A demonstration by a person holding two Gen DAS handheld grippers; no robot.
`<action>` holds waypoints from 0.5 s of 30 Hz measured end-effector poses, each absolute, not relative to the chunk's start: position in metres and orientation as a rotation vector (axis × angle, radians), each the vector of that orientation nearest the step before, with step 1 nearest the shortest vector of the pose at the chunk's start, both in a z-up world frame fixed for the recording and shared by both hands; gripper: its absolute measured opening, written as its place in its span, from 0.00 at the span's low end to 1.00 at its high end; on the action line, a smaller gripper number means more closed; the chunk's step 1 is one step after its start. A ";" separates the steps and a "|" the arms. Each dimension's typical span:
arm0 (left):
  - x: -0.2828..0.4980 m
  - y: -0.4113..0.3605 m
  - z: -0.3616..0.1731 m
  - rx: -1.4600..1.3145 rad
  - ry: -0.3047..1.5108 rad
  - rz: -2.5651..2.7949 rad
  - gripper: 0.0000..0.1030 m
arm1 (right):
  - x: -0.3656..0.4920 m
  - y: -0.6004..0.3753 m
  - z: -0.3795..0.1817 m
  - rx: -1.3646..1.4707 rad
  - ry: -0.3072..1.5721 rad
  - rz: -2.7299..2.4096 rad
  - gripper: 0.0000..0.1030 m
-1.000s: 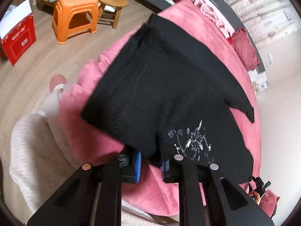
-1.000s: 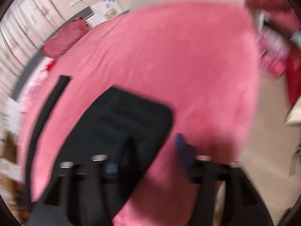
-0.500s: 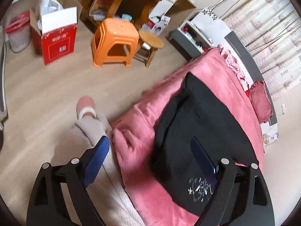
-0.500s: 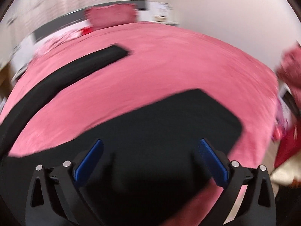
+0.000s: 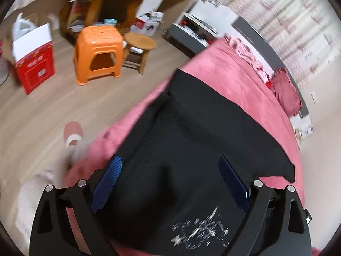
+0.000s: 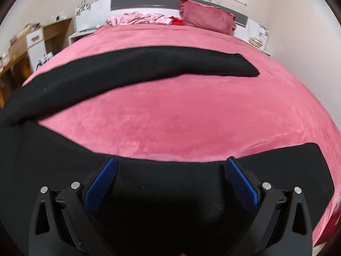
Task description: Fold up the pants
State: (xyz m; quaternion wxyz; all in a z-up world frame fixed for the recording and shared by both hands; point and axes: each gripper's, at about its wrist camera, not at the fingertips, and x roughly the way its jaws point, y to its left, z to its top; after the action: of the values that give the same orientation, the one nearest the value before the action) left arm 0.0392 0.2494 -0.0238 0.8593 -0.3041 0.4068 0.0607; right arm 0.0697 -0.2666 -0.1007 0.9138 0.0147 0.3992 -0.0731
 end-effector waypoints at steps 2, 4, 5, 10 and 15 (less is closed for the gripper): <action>0.054 0.241 -0.027 -0.624 0.863 0.102 0.89 | 0.072 -0.281 -0.104 0.110 0.834 -0.112 0.98; 0.073 0.234 -0.031 -0.599 0.877 0.089 0.89 | 0.073 -0.292 -0.107 0.178 0.834 -0.078 0.98; 0.082 0.231 -0.033 -0.585 0.883 0.081 0.89 | 0.072 -0.295 -0.108 0.191 0.825 -0.071 0.98; 0.127 0.227 -0.043 -0.535 0.924 0.095 0.89 | 0.070 -0.285 -0.105 0.171 0.819 -0.084 0.98; 0.171 0.248 -0.044 -0.548 0.903 0.144 0.91 | 0.064 -0.282 -0.102 0.184 0.811 -0.077 0.98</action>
State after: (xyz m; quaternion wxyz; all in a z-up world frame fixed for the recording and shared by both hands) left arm 0.1708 0.2477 -0.0438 0.8612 -0.2611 0.4306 0.0686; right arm 0.0637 -0.2818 -0.1023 0.9142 0.0892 0.3937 -0.0372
